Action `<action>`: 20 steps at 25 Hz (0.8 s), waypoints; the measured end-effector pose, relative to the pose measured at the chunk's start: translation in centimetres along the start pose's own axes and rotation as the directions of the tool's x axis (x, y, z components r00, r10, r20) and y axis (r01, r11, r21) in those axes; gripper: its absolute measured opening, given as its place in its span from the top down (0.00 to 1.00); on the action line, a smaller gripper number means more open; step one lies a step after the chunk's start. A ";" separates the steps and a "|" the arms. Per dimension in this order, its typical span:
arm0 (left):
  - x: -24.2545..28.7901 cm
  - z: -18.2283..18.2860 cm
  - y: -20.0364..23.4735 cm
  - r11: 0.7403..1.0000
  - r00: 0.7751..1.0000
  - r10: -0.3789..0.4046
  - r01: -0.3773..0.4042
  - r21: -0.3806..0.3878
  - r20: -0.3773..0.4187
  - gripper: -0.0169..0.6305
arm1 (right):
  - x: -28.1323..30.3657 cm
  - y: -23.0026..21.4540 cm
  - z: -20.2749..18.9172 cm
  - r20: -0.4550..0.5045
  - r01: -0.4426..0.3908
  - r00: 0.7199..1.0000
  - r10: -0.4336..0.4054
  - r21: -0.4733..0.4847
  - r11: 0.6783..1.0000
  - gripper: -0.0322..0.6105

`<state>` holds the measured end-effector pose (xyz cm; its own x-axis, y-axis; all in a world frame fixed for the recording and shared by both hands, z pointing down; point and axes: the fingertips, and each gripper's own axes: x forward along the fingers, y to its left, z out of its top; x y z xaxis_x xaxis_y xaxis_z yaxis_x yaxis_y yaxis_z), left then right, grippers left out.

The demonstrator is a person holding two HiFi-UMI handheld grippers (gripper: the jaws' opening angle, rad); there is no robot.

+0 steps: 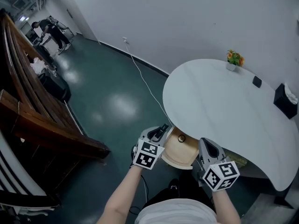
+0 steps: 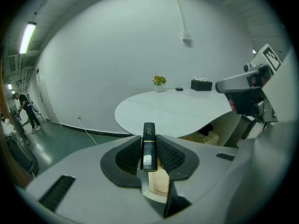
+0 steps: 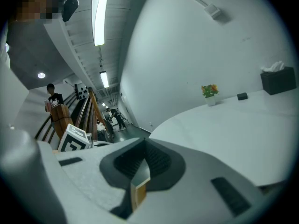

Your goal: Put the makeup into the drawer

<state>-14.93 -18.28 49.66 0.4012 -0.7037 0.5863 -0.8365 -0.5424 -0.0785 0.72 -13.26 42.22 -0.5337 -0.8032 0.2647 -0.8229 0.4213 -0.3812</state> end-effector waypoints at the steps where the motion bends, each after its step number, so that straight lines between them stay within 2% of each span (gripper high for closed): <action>1: -0.4 -0.2 0.0 1.000 1.000 0.001 -0.001 -0.002 0.000 0.82 | -0.1 0.3 -0.1 0.000 -0.002 1.000 0.002 -0.001 1.000 0.95; 10: -3.0 -2.5 -0.7 1.000 1.000 -0.004 0.004 0.001 -0.005 0.82 | -1.5 2.9 -1.5 -0.001 -0.010 1.000 0.010 -0.007 1.000 0.95; 20: -4.5 -4.6 -2.1 0.999 0.999 -0.038 0.039 0.025 -0.020 0.82 | -3.4 4.0 -3.0 0.010 0.021 1.000 -0.021 -0.005 1.000 0.95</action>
<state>-16.68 -11.88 50.92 0.4255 -0.6734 0.6046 -0.8109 -0.5803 -0.0757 -1.35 -7.57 42.39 -0.5148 -0.8157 0.2638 -0.8346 0.4065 -0.3717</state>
